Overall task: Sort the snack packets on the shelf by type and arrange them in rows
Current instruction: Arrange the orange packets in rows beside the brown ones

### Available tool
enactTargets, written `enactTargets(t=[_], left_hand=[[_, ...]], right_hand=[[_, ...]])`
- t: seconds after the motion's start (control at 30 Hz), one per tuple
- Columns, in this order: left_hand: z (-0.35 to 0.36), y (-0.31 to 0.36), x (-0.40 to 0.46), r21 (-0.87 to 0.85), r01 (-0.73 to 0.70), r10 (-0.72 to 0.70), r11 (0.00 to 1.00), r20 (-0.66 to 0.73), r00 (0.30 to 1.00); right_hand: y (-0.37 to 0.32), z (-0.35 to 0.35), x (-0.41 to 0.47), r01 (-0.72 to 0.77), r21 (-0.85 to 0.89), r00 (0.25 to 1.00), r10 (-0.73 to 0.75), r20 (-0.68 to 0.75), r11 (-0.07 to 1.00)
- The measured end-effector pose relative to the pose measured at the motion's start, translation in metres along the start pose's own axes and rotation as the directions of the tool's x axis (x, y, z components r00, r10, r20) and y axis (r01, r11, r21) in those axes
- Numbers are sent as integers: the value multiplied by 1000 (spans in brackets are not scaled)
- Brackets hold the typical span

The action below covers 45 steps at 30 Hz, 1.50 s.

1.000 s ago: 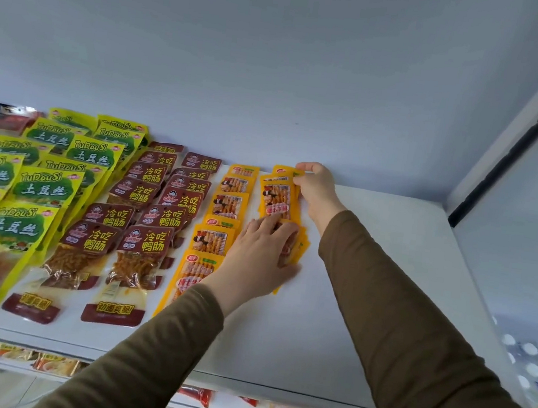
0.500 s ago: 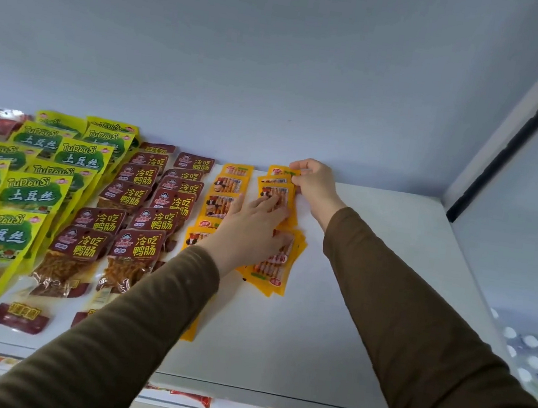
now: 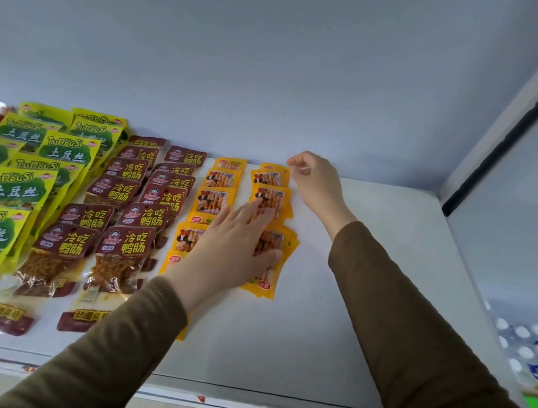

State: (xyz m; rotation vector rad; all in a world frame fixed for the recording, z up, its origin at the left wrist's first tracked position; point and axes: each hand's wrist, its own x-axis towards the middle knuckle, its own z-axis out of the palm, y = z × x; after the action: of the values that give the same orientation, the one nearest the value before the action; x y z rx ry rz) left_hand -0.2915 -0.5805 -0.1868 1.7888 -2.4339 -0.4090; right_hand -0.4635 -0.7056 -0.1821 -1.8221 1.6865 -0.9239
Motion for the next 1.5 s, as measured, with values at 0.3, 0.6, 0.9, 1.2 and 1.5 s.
enactTargets(t=[0.3, 0.6, 0.9, 1.2, 1.5], left_hand=[[20, 20, -39, 50, 16, -11, 999, -114, 993], [27, 25, -52, -63, 26, -31, 998, -77, 997], [40, 30, -59, -228, 32, -71, 973, -166, 984], [37, 33, -55, -192, 38, -73, 981, -181, 981], [41, 32, -62, -127, 37, -51, 991, -111, 993]], right_hand=[[3, -1, -56, -109, -78, 982, 119, 148, 991], [-4, -10, -86, -37, -374, 947, 152, 282, 927], [-8, 5, -100, -109, -51, 975, 117, 187, 993], [-20, 13, -76, -82, 118, 993, 71, 92, 990], [-11, 23, -81, -142, 187, 980, 112, 163, 972]])
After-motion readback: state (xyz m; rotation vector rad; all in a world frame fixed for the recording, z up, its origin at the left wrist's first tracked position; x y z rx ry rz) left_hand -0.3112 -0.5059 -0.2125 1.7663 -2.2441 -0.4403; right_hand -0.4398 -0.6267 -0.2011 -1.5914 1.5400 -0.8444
